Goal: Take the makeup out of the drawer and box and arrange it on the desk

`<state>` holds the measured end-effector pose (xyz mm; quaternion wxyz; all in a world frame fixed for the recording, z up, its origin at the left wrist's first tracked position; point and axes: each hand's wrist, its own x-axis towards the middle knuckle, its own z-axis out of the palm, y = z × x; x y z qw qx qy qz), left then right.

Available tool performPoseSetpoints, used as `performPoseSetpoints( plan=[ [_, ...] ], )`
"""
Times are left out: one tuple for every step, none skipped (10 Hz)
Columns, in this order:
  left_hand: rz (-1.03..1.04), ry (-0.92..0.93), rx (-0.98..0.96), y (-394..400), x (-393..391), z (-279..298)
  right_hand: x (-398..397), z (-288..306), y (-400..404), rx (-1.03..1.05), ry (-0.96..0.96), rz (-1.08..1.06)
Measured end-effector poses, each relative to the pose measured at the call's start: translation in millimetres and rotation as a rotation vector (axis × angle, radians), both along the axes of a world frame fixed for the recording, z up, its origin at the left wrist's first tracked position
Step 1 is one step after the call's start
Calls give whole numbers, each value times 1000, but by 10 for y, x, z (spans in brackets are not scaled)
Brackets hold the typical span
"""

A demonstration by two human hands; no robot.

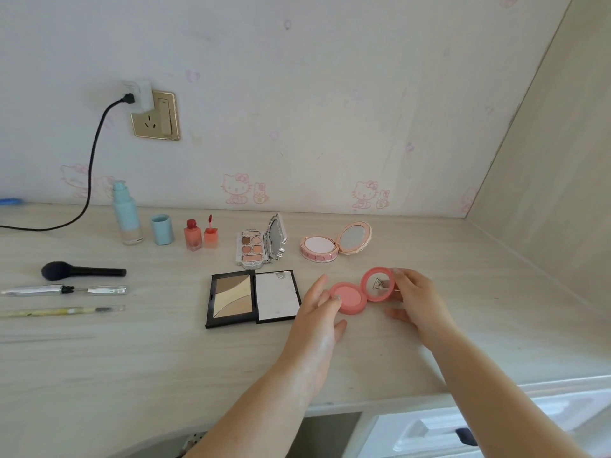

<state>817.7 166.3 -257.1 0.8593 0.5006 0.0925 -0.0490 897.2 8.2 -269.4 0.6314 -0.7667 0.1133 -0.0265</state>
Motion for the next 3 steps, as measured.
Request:
performPoseSetpoints(
  plan=[
    [17, 17, 8, 28, -14, -15, -95, 26, 11, 52, -110, -84],
    [40, 6, 49, 78, -53, -23, -222, 22, -9, 29, -200, -159],
    [71, -19, 96, 179, -154, -21, -413, 99, 14, 69, -268, -169]
  ],
)
